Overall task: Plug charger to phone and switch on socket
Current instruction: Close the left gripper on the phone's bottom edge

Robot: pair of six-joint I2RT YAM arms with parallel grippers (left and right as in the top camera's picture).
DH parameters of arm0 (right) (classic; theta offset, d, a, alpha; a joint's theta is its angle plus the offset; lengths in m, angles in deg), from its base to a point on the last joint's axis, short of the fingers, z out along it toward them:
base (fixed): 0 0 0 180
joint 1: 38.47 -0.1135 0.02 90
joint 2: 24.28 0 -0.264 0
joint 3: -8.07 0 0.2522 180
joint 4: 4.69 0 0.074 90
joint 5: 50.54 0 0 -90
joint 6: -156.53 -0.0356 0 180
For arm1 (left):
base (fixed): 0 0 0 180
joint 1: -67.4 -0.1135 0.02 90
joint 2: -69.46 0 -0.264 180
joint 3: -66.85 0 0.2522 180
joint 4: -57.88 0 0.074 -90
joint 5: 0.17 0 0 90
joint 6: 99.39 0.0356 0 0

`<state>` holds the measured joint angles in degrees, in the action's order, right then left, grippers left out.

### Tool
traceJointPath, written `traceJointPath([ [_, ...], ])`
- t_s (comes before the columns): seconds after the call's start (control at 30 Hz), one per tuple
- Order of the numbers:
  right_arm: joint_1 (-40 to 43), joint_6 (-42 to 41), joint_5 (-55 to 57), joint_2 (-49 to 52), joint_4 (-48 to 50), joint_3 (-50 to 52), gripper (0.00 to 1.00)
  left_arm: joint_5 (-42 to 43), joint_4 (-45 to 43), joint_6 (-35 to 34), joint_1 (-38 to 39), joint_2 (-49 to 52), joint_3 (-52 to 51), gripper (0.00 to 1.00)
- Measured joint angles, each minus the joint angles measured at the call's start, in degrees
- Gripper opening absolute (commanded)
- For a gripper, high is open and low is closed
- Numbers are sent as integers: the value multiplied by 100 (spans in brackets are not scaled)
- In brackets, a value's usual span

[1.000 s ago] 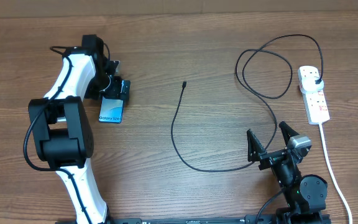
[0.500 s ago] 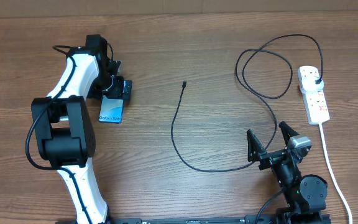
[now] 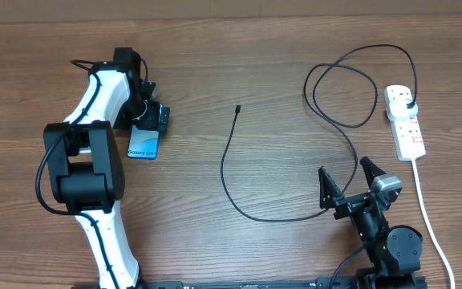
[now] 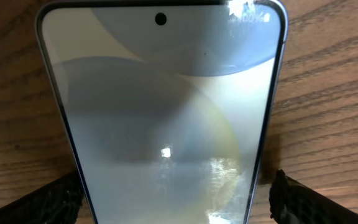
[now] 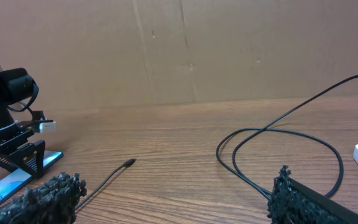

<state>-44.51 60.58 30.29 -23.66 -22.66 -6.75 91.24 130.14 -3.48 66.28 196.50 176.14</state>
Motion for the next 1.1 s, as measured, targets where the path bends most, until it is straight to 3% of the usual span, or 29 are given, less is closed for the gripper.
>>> traceJointPath([
  [0.3, 0, -2, 0, 0, 0, 0, 100, -42, 26, -22, 2, 15, 13, 93],
  [1.1, 0, -4, 0, 0, 0, 0, 100, 282, 407, -1381, 363, 26, 37, 84],
])
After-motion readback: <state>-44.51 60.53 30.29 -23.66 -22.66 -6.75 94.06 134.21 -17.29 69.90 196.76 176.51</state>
